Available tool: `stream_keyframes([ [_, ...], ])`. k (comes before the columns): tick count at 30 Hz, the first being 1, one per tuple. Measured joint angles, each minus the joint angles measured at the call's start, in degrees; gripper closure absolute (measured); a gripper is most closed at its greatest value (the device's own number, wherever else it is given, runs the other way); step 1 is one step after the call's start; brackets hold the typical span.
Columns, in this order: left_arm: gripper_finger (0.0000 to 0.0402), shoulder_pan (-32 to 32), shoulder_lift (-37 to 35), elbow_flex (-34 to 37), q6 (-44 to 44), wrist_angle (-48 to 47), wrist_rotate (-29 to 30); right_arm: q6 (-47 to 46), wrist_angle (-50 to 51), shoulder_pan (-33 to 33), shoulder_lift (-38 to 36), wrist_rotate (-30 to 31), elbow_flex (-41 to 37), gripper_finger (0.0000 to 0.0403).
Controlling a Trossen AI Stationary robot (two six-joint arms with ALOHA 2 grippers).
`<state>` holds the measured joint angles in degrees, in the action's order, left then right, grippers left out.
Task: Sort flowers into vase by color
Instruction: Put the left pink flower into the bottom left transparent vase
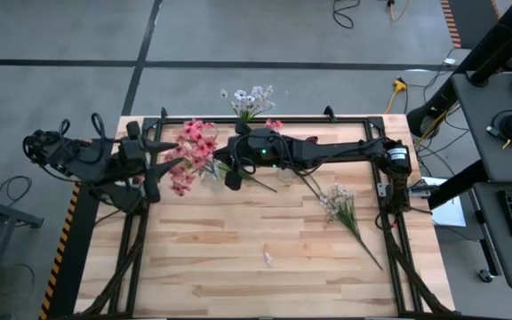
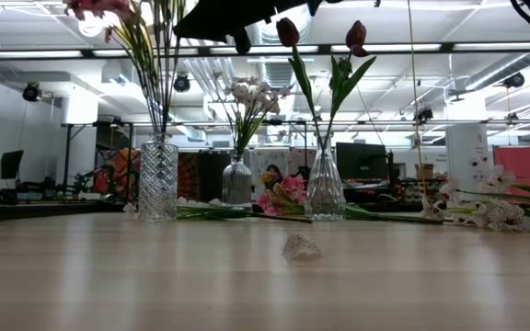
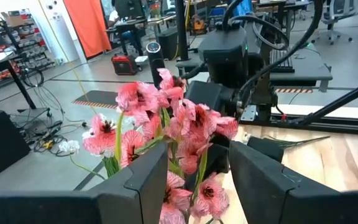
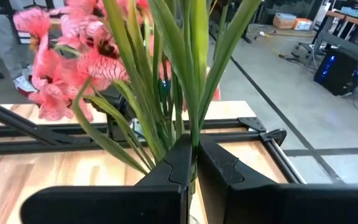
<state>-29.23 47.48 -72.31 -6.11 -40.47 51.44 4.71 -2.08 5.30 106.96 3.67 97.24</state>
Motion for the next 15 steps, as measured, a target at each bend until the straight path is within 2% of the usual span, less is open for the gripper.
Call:
stream_keyframes([
  [15, 0.0246, 0.0, 0.04, 0.79, 0.02, 0.15, 0.01, -0.22, -0.08, 0.0, 0.0, 0.82, -1.92, 0.039],
])
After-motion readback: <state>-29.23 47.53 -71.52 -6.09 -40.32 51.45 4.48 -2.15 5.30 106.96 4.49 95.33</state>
